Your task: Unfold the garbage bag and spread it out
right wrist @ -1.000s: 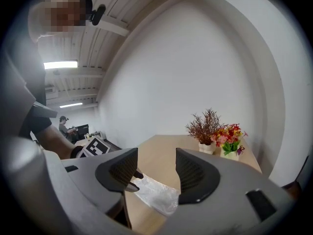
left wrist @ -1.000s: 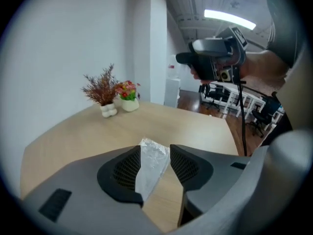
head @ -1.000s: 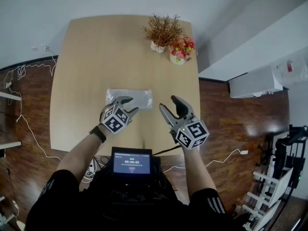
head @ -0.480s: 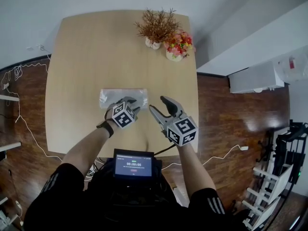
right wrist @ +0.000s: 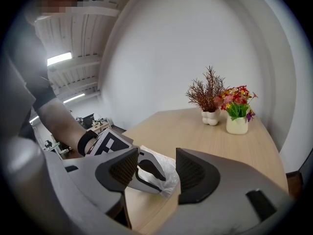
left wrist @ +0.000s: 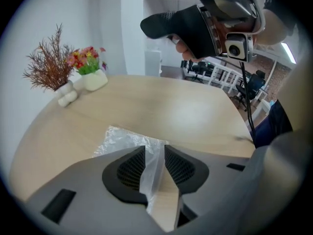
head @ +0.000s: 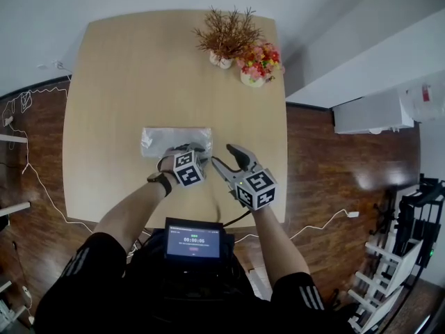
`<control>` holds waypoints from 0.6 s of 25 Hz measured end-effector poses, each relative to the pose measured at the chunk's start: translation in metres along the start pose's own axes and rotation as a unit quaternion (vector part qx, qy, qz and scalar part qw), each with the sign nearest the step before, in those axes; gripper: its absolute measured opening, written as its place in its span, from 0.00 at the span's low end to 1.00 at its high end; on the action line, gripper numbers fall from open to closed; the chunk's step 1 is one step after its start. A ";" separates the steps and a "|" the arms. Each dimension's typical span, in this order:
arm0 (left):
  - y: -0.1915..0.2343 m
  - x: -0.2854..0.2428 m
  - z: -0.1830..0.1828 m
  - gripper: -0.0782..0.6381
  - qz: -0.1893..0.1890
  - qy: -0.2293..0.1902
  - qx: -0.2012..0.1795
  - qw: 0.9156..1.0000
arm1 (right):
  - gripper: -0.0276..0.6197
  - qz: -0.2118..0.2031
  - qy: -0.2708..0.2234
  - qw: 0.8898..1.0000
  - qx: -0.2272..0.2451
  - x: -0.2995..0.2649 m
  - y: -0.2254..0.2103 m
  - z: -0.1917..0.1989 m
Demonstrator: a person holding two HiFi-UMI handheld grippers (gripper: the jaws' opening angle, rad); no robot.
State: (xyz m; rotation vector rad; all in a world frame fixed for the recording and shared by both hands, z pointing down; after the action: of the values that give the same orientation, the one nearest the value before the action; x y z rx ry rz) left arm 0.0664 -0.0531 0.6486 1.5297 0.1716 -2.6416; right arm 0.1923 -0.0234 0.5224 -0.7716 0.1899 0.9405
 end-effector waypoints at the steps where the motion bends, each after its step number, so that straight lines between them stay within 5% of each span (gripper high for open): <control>1: 0.000 -0.003 0.000 0.27 0.003 0.005 0.002 1.000 | 0.45 0.001 0.002 1.000 -0.002 -0.001 -0.002 0.002; 15: 0.001 -0.011 0.006 0.11 0.022 -0.015 0.085 0.996 | 0.45 0.007 0.005 1.000 -0.025 0.004 -0.014 0.019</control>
State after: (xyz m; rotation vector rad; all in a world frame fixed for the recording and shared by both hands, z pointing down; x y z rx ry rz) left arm 0.0668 -0.0548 0.6606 1.5214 -0.0905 -2.7038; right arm 0.2028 -0.0129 0.5416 -0.8212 0.1809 0.9569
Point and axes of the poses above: the fingertips, and each gripper's own axes: x backward along the fingers, y to its left, z out of its underside, the point moved 9 cm from there along x, backward along the fingers, and after that the axes turned 14 degrees about -x, right-handed, at the moved point
